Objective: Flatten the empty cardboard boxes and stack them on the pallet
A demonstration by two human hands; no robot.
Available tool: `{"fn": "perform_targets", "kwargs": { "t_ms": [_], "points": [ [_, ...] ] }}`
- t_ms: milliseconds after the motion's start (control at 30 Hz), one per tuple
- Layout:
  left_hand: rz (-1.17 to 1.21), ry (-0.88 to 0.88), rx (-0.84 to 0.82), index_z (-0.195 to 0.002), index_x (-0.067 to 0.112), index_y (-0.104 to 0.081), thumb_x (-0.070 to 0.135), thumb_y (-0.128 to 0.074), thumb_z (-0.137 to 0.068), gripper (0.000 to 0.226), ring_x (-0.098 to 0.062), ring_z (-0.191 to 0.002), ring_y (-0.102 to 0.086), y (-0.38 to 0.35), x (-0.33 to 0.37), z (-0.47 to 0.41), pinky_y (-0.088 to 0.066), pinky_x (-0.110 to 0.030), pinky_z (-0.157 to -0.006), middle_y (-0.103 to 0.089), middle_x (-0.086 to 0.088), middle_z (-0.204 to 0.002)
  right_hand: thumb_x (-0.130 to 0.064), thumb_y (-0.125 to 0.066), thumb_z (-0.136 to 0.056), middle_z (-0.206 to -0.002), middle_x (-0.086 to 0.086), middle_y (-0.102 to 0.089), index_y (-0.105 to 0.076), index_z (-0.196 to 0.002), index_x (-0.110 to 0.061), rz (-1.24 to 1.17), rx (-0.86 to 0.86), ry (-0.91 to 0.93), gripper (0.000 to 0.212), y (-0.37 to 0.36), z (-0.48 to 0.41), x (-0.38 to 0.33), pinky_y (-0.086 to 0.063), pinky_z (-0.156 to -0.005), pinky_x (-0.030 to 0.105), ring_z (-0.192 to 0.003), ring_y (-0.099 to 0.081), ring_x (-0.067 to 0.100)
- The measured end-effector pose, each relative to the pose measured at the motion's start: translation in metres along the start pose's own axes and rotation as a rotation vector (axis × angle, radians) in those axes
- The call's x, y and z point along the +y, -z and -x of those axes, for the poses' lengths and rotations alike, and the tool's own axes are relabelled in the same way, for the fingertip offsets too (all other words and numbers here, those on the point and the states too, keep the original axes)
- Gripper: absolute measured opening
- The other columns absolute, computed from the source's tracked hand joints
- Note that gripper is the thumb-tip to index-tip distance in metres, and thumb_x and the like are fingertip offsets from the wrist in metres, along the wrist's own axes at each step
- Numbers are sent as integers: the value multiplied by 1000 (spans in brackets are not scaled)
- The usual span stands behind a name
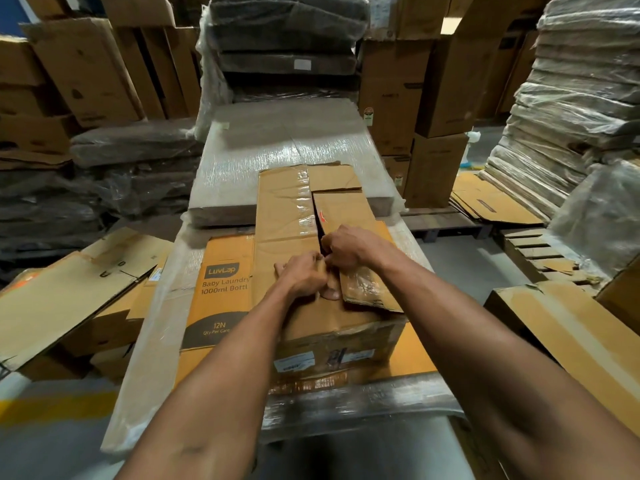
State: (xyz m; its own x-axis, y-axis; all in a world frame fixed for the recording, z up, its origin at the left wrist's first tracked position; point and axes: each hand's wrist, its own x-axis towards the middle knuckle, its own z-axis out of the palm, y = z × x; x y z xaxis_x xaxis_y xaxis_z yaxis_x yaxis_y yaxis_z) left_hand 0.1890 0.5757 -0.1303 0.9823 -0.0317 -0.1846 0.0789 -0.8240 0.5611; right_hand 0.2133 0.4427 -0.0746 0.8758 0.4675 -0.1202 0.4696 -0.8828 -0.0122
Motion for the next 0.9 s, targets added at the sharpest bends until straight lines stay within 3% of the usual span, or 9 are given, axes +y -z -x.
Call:
{"fn": "perform_targets", "kwargs": {
  "t_ms": [133,200,267,500,600,667,767,833,900],
  "points": [
    [136,54,147,-131,22,-65,34,-84,-76,59,-27,-123,-55,3,6,14,-27,-40,-105,-69,-3,-125,-30,-53,-103,-125,14,-63,-62,-128,-16,-45,-85,17,30,24,6,22,-42,-84,35,-108,-56,29],
    [141,-6,240,-97,25,-71,32,-84,-73,28,-25,-106,-59,9,12,26,-27,-41,-100,-72,0,-103,-27,-50,-105,-125,12,-63,-60,-131,-18,-124,-75,24,30,33,11,34,-44,-87,34,-109,-57,28],
    [107,-123,318,-72,26,-56,29,-84,-70,27,-21,-88,-57,14,19,48,-28,-38,-90,-65,6,-80,-24,-47,-106,-116,5,-60,-60,-130,-19,-221,-68,28,27,40,17,48,-43,-81,31,-97,-56,21],
    [-321,-587,497,-90,21,-56,18,-78,-80,24,-14,-68,-59,1,33,134,-52,-30,-62,-62,4,-84,-22,-47,-107,-98,-7,-58,-61,-124,-27,-398,-94,14,22,42,22,70,-47,-70,25,-87,-56,12],
    [-411,-748,336,-121,17,-58,20,-66,-91,32,-20,-79,-64,-18,48,169,-59,-38,-69,-62,-3,-107,-17,-51,-104,-121,-5,-63,-64,-130,-24,-230,-118,49,31,30,17,54,-51,-93,36,-113,-60,20],
    [-427,-619,139,-136,16,-50,23,-52,-100,36,-24,-95,-62,-32,55,188,-57,-44,-83,-55,-7,-125,-14,-54,-99,-132,4,-65,-63,-134,-19,-38,-173,41,37,7,12,40,-49,-101,38,-121,-60,26],
    [-367,-348,-112,-140,19,-44,35,-52,-103,41,-24,-118,-51,-35,46,188,-45,-43,-104,-48,-6,-141,-32,-62,-95,-121,3,-69,-59,-135,-23,20,-266,9,41,-25,15,31,-52,-90,37,-109,-64,26],
    [-357,-332,-308,-150,18,-33,60,-56,-95,73,-25,-139,-35,-31,35,178,-30,-44,-116,-34,-6,-156,-45,-63,-96,-123,4,-69,-54,-139,-23,-94,-222,-5,49,-38,20,36,-51,-89,37,-106,-65,24],
    [-400,-354,-431,-159,19,-16,70,-62,-85,101,-21,-151,-15,-31,21,168,-15,-44,-123,-14,-1,-167,-51,-63,-95,-148,6,-53,-41,-152,-23,-167,-174,6,68,-47,28,44,-44,-106,41,-128,-54,27]
  ]
}}
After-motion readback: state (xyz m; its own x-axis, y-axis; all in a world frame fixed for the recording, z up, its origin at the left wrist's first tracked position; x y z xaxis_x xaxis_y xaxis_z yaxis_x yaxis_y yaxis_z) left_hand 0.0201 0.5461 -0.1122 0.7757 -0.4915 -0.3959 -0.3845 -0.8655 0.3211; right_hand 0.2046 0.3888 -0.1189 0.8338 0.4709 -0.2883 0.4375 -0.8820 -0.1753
